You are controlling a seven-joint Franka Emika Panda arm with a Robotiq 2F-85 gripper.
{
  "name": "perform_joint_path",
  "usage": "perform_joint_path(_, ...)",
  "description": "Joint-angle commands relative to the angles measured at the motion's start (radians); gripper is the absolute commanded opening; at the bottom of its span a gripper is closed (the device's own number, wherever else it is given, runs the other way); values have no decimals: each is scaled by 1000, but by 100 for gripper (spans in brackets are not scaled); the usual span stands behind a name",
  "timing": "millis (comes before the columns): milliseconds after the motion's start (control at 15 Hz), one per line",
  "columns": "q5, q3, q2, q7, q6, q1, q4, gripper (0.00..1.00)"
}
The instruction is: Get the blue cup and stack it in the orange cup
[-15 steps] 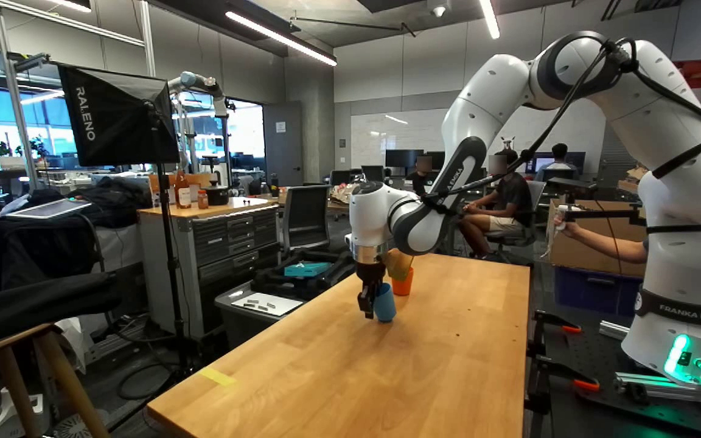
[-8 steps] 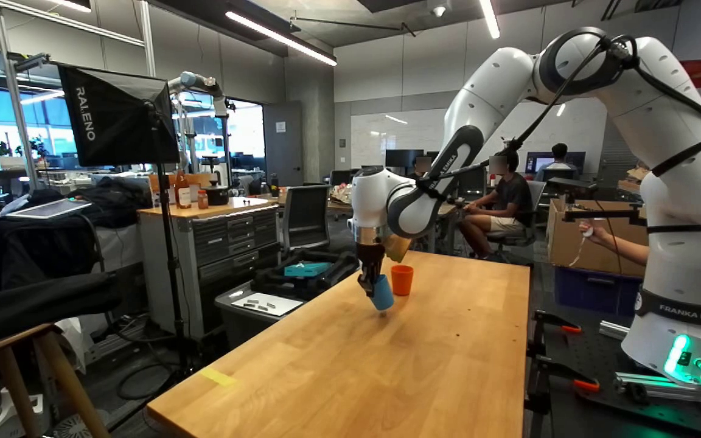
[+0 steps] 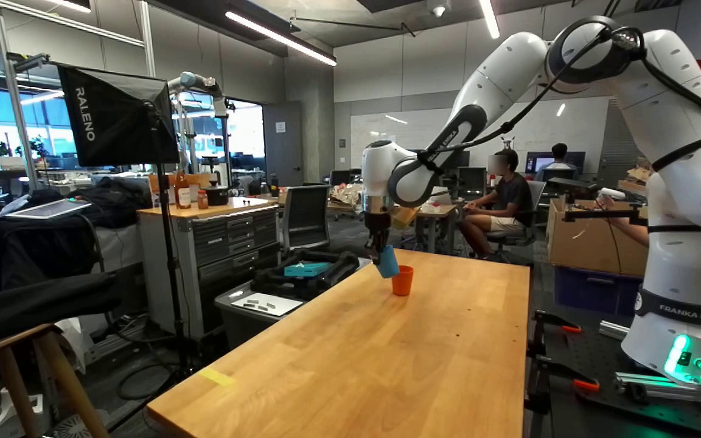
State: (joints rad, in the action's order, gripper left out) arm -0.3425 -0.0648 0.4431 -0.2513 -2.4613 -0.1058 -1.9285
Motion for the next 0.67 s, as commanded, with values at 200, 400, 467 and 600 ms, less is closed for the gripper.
perform_joint_path(200,-23,-7,-184,1,-41,-6,-110,4)
perform_joint_path(400,-87,-32,-215,-31,-92,-1,-155,4)
perform_joint_path(467,-116,-44,-220,-46,-117,0,-170,4)
perform_joint_path(600,-162,-69,-222,-77,-156,7,-193,4)
